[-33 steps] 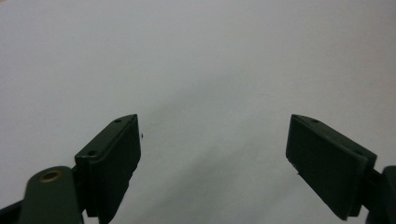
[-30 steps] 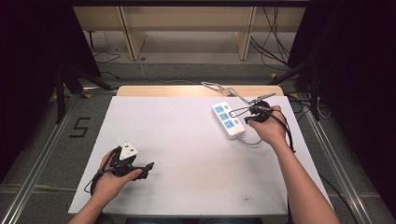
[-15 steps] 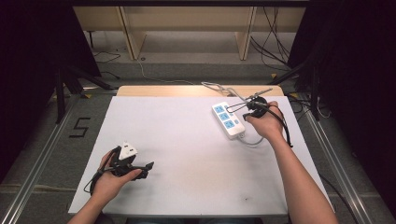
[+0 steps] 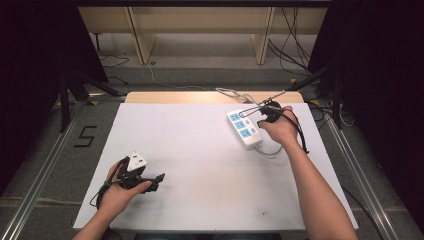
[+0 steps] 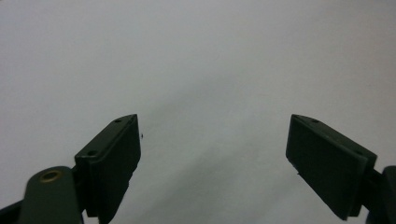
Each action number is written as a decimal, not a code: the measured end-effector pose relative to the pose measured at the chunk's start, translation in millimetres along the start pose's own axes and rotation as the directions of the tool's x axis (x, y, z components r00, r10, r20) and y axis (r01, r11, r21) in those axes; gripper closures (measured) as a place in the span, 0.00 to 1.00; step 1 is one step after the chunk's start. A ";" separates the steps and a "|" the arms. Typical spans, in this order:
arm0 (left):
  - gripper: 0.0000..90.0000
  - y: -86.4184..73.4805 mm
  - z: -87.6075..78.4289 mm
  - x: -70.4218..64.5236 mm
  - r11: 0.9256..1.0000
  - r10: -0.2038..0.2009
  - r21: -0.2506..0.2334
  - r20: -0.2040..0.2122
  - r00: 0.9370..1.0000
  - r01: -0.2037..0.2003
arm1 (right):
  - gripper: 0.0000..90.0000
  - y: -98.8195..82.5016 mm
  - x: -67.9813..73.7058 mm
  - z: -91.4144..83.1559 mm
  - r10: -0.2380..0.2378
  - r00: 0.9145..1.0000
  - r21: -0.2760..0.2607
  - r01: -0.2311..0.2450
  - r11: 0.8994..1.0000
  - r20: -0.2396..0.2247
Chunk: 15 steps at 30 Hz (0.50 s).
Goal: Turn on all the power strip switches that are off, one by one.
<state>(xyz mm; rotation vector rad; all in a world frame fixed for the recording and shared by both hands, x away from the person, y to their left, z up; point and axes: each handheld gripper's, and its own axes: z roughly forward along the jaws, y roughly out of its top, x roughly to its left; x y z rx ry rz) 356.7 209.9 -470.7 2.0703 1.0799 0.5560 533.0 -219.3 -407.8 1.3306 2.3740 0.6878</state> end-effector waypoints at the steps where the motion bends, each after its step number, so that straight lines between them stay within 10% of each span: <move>1: 0.20 -0.1 0.1 0.1 1.000 0.000 0.000 0.000 1.000 0.000 | 1.00 0.9 0.5 1.5 -0.004 1.000 0.004 0.004 1.000 0.002; 15: 0.19 0.0 0.7 -0.2 1.000 -0.005 -0.004 0.000 1.000 0.005 | 1.00 9.1 -0.7 11.2 -0.020 1.000 0.042 0.019 0.999 0.009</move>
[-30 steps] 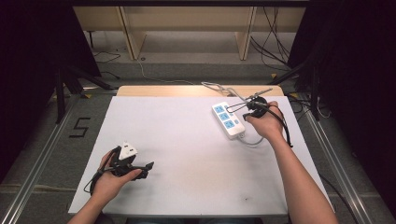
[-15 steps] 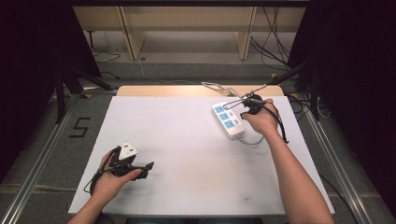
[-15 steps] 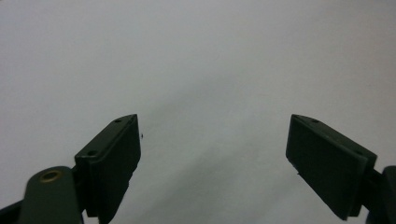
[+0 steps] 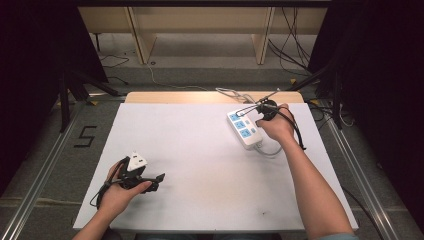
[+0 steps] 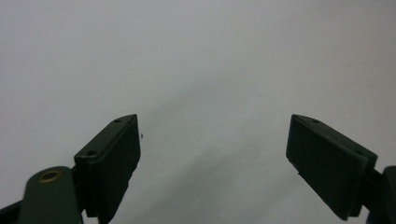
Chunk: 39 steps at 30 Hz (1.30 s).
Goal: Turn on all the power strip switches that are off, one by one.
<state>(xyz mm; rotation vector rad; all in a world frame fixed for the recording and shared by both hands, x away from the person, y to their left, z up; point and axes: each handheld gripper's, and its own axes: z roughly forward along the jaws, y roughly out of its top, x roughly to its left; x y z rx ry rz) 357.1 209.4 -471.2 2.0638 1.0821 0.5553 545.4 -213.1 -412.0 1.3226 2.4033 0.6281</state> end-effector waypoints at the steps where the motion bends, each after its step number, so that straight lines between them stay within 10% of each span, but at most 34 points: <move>1: 0.20 0.0 -0.1 0.0 1.000 -0.001 0.002 0.000 1.000 0.001 | 1.00 0.0 -0.5 1.0 0.002 1.000 0.002 -0.002 1.000 0.000; 39: 0.20 0.1 0.0 0.3 1.000 -0.002 0.002 0.002 1.000 0.002 | 1.00 6.2 7.2 26.6 0.009 1.000 0.081 -0.009 0.997 -0.009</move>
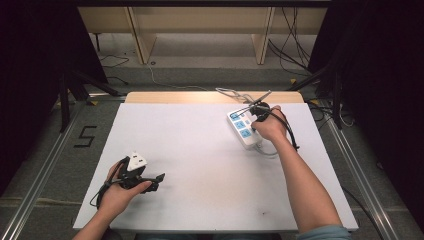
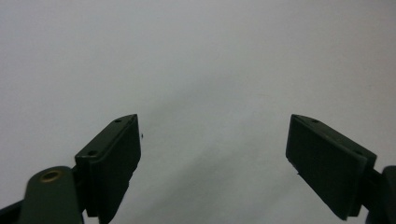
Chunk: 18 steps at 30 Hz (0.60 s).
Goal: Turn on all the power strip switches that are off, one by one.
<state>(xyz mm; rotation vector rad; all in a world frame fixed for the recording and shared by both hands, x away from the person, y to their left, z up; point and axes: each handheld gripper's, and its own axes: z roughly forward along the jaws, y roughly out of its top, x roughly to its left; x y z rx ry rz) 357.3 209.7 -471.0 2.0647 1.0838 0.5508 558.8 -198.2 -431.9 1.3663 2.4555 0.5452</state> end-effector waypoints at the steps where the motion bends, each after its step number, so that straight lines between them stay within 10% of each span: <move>1: 0.20 0.0 0.0 0.1 1.000 0.001 0.000 0.000 1.000 -0.001 | 1.00 0.1 0.1 0.0 0.000 1.000 0.000 0.000 1.000 0.000; 18: 0.20 0.4 0.5 -1.2 1.000 -0.001 -0.001 0.002 1.000 0.001 | 1.00 1.0 2.3 1.3 0.011 1.000 0.018 -0.011 1.000 -0.002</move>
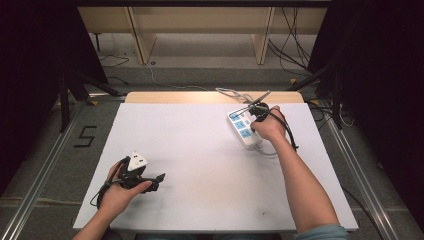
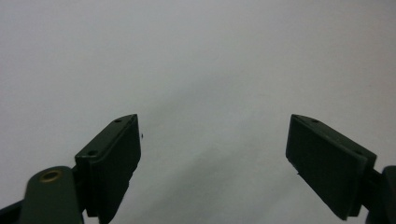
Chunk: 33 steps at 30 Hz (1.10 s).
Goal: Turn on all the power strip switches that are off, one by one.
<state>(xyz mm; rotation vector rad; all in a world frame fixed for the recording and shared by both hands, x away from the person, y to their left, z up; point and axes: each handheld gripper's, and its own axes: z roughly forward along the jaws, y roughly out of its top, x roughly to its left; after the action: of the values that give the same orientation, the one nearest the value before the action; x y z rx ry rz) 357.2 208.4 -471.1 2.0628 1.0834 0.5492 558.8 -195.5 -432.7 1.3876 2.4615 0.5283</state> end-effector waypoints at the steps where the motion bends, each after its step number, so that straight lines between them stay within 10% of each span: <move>1: 0.20 -0.1 -0.1 -0.1 1.000 0.001 -0.002 0.000 1.000 -0.001 | 1.00 0.0 -0.5 0.2 0.001 1.000 -0.001 -0.001 1.000 -0.004; 33: 0.20 -0.4 -1.5 1.9 1.000 0.004 -0.005 -0.003 1.000 -0.004 | 1.00 5.3 -0.3 2.0 0.006 1.000 0.020 -0.006 1.000 0.013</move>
<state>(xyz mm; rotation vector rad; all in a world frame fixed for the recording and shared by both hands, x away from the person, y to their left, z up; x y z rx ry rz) 357.1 210.7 -470.3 2.0609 1.0786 0.5569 563.8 -192.9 -432.1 1.4023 2.4595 0.4964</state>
